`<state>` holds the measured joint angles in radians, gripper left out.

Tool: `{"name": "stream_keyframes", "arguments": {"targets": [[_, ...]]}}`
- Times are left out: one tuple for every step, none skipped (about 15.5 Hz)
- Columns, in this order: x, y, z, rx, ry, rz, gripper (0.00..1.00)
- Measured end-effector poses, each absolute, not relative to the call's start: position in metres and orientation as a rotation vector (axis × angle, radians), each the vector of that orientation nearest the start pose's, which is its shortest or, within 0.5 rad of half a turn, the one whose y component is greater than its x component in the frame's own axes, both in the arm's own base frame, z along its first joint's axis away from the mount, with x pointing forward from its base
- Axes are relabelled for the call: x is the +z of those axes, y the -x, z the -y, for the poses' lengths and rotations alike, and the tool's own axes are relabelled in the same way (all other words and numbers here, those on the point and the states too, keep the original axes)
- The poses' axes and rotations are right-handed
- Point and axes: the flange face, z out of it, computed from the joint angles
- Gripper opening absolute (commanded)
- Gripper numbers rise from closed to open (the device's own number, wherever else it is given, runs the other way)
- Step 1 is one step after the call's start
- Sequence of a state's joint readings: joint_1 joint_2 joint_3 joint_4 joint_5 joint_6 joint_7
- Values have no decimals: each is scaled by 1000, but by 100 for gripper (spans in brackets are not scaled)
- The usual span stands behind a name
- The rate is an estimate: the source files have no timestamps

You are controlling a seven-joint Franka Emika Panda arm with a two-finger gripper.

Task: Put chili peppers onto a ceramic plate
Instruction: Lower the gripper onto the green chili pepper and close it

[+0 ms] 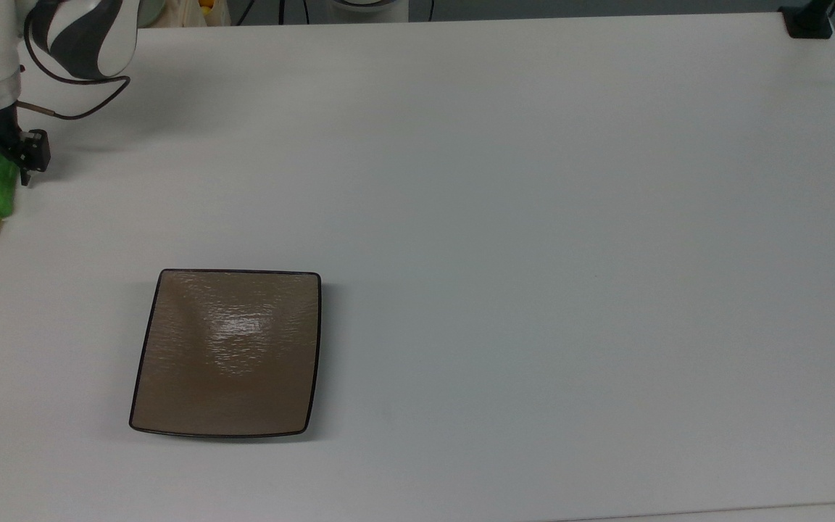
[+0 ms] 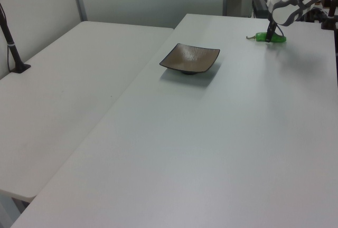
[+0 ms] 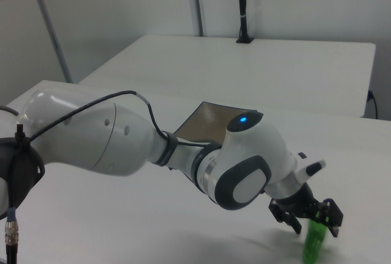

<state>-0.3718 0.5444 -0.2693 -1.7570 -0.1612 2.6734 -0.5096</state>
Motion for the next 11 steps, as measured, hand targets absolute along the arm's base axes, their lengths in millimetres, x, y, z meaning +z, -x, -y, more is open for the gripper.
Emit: {"name": "stream_keyframes", "arguments": {"targets": [[307,-574,394,-347,3521,111,39],[305,-574,395,-342,3520,112,34],[304,-573,395,-339,3520,112,34],[304,-574,394,-339,3520,112,27],[304,-574,395,-342,3521,112,22],[304,-574,395,-342,3521,112,22],[304,-574,395,-342,3521,112,22],[304,-574,395,-342,3521,112,22],[304,-574,395,-342,3521,112,22],[304,-574,395,-342,3521,112,22],[305,-574,395,-342,3520,113,22]]}}
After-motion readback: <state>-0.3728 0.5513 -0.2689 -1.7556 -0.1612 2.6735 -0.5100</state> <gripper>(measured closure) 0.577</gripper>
